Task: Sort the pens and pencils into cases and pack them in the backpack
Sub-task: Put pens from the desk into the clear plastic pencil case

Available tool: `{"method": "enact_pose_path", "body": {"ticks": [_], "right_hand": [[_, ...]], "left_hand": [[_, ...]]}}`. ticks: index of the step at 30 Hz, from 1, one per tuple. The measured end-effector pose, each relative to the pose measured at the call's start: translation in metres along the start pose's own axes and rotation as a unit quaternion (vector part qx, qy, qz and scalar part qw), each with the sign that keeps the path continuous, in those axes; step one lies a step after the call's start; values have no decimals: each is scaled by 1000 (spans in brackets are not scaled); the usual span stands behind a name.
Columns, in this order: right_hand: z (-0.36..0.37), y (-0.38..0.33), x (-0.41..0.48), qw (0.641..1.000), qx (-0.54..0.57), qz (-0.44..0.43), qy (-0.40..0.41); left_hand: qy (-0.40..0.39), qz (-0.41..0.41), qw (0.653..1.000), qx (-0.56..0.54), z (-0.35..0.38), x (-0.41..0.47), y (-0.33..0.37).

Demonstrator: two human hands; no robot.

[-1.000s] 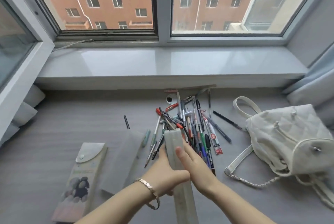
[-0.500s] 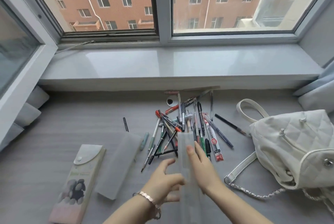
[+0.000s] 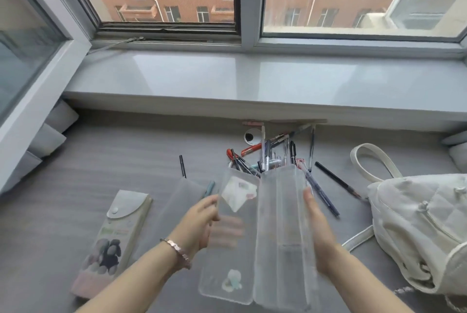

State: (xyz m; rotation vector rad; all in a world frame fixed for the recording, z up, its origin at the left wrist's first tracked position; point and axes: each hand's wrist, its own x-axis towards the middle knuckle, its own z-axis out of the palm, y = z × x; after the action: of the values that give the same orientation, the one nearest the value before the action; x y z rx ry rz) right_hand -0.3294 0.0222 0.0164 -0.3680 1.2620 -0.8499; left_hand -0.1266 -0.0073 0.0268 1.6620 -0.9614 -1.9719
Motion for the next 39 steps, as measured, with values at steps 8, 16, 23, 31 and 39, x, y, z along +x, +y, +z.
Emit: {"method": "enact_pose_path", "body": {"ticks": [8, 16, 23, 31, 39], "right_hand": [[37, -5, 7, 995, -86, 52, -14], [60, 6, 10, 987, -143, 62, -32], [57, 9, 4, 985, -148, 78, -31], [56, 11, 30, 840, -503, -197, 50], [138, 17, 101, 640, -751, -161, 18]], "left_hand": [[192, 172, 860, 439, -16, 5, 0], [132, 269, 766, 569, -34, 21, 37], [14, 183, 880, 438, -39, 29, 31], [232, 120, 866, 426, -117, 9, 36], [299, 85, 781, 542, -136, 18, 25]]}}
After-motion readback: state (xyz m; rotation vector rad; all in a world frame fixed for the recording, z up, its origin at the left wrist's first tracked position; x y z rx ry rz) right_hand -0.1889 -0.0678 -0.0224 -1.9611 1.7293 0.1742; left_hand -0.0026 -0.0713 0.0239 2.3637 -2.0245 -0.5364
